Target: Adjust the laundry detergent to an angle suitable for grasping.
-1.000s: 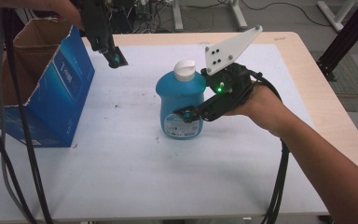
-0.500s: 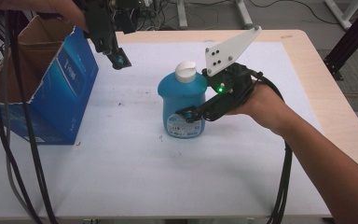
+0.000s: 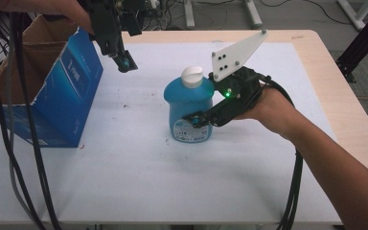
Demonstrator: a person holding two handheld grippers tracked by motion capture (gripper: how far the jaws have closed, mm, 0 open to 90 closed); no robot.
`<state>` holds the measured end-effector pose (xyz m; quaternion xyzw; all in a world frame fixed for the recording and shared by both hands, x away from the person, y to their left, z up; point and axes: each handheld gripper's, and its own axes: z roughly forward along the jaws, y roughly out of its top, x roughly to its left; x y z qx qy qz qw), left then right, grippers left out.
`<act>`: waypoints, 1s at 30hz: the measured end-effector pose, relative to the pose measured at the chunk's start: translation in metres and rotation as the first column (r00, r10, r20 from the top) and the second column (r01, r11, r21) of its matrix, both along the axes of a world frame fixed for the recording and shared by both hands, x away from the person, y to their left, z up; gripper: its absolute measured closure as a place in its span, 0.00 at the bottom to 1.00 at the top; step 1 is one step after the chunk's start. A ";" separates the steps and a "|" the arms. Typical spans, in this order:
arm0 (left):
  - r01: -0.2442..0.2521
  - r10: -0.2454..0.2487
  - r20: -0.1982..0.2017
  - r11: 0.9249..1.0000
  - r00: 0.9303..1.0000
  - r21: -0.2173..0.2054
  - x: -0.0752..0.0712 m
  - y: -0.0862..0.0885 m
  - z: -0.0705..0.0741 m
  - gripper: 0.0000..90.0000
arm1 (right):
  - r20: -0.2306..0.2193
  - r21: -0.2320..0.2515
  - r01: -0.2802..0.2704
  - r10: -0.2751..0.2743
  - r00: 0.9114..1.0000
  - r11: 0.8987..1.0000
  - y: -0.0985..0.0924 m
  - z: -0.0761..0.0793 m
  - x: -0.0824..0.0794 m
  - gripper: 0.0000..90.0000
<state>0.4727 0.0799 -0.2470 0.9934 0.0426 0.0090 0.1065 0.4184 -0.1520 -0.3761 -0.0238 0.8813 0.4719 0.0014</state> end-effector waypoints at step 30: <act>-0.002 0.002 -0.001 1.000 1.000 -0.004 -0.004 0.001 -0.001 0.02 | -0.122 0.000 0.145 -0.144 0.982 0.989 -0.024 0.015 -0.008 0.24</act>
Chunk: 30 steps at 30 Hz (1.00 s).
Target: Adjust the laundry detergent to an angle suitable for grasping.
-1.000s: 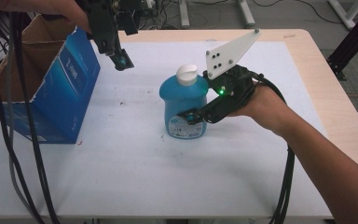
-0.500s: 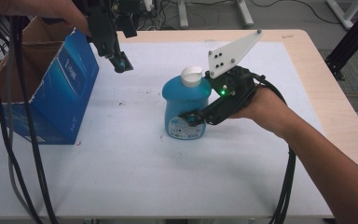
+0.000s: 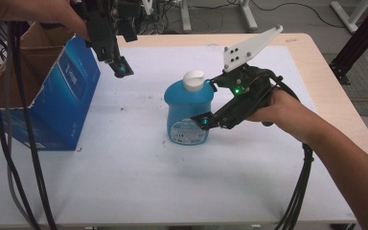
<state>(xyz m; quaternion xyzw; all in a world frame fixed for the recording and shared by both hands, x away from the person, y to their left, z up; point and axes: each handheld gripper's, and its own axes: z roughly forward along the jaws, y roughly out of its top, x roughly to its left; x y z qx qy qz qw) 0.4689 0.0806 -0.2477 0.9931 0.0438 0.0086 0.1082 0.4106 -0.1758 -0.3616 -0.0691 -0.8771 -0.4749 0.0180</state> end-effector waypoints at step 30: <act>0.015 -0.014 0.013 1.000 1.000 -0.008 -0.005 -0.008 0.005 0.02 | 0.025 -0.280 0.250 -0.253 0.967 0.927 -0.080 0.044 -0.023 0.01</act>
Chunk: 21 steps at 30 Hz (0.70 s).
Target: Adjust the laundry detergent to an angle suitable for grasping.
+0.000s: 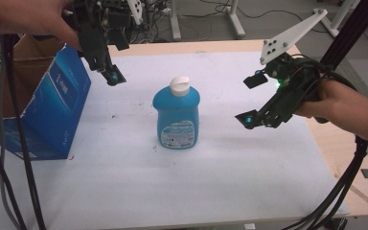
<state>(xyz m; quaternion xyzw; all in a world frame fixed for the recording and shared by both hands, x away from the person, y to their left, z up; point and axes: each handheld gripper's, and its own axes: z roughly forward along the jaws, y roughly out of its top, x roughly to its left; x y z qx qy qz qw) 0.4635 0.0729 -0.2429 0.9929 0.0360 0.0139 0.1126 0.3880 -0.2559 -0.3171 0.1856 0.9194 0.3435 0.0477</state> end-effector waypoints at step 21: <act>-0.023 0.023 0.026 1.000 0.999 -0.020 0.004 -0.001 0.010 0.02 | -0.066 -0.219 0.010 -0.025 0.998 0.976 -0.038 0.008 -0.038 0.02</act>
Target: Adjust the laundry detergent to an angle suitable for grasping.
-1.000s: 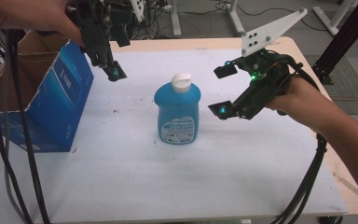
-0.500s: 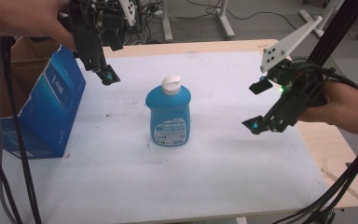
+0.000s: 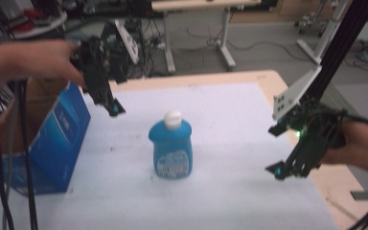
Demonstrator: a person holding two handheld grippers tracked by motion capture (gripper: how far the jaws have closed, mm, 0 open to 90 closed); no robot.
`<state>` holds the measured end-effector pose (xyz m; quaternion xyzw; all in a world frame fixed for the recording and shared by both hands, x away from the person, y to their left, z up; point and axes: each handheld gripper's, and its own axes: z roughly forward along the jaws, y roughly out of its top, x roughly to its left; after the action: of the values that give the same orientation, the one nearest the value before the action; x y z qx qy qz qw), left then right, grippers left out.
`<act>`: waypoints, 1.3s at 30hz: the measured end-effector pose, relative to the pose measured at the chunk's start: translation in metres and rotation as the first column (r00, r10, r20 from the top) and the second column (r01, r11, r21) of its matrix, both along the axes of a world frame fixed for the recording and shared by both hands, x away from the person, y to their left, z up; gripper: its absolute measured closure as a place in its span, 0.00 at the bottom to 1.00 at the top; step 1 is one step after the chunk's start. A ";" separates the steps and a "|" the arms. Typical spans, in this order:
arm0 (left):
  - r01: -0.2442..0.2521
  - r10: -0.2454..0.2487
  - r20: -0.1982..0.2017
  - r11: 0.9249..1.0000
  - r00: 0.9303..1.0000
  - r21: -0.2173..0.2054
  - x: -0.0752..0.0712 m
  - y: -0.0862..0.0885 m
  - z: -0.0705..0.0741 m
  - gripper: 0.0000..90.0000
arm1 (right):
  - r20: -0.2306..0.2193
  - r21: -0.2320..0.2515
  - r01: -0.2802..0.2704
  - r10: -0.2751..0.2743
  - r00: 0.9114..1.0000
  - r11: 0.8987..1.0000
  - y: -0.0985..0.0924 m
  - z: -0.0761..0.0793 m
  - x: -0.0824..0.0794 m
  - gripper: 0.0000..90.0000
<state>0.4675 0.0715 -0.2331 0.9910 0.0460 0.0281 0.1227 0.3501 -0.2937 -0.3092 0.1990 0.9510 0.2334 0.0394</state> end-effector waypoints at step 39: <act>0.010 -0.010 0.020 1.000 1.000 0.014 -0.006 -0.013 0.009 0.02 | -0.014 0.027 -0.038 0.038 0.999 0.999 0.010 0.002 -0.011 0.02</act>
<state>0.4612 0.0587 -0.2241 0.9917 0.0396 0.0377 0.1165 0.3393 -0.2841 -0.3074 0.1832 0.9516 0.2455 0.0252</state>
